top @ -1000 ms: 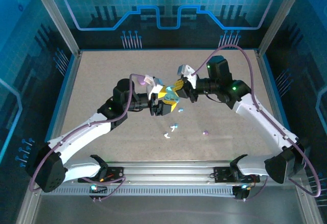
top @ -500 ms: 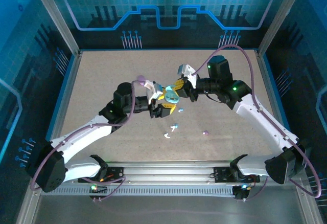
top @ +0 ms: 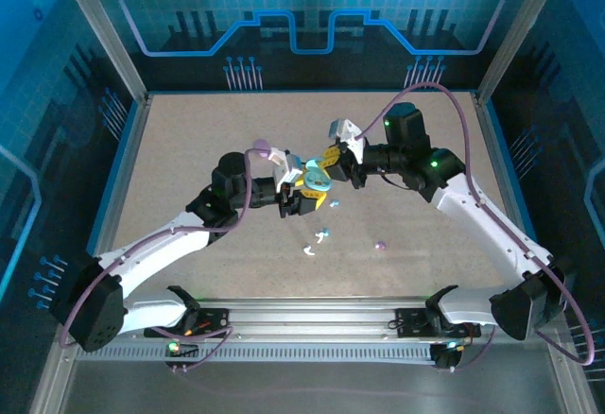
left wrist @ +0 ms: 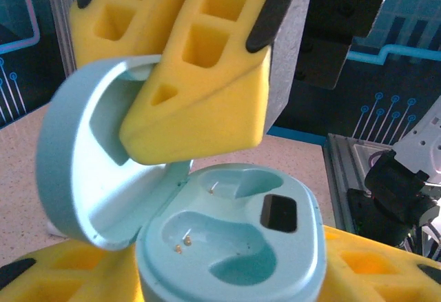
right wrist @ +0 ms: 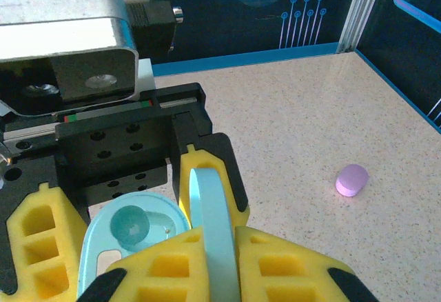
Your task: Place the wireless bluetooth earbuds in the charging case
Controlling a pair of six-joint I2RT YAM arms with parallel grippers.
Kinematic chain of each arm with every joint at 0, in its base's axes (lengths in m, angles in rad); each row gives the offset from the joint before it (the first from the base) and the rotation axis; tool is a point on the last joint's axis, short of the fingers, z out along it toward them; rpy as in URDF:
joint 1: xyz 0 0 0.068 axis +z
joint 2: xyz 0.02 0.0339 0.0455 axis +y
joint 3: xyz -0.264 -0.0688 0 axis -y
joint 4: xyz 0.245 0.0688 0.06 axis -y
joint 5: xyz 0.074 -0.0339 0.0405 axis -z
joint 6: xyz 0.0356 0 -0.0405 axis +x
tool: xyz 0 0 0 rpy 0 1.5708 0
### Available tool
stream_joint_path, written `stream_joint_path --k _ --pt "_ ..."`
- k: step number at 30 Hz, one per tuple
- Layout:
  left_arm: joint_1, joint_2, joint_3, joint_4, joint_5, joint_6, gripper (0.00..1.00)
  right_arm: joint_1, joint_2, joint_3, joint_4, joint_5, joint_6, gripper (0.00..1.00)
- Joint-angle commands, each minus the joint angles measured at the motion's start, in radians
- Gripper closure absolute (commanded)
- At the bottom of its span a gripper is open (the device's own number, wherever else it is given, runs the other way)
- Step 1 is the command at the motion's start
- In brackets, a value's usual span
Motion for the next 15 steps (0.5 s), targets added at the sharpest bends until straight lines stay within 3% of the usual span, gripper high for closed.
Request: stream_joint_path --k 1,7,15 --pt "-0.006 0.001 0.011 0.052 0.029 -0.023 0.45 0.01 -0.004 -0.001 0.019 -0.024 -0.006 0.87" --pt "-0.006 0.0 0.011 0.056 0.035 -0.035 0.39 0.01 -0.009 -0.007 0.022 -0.015 -0.013 0.87" --pt "-0.005 0.001 0.016 0.056 0.042 -0.047 0.42 0.01 -0.017 -0.019 0.03 -0.005 -0.018 0.86"
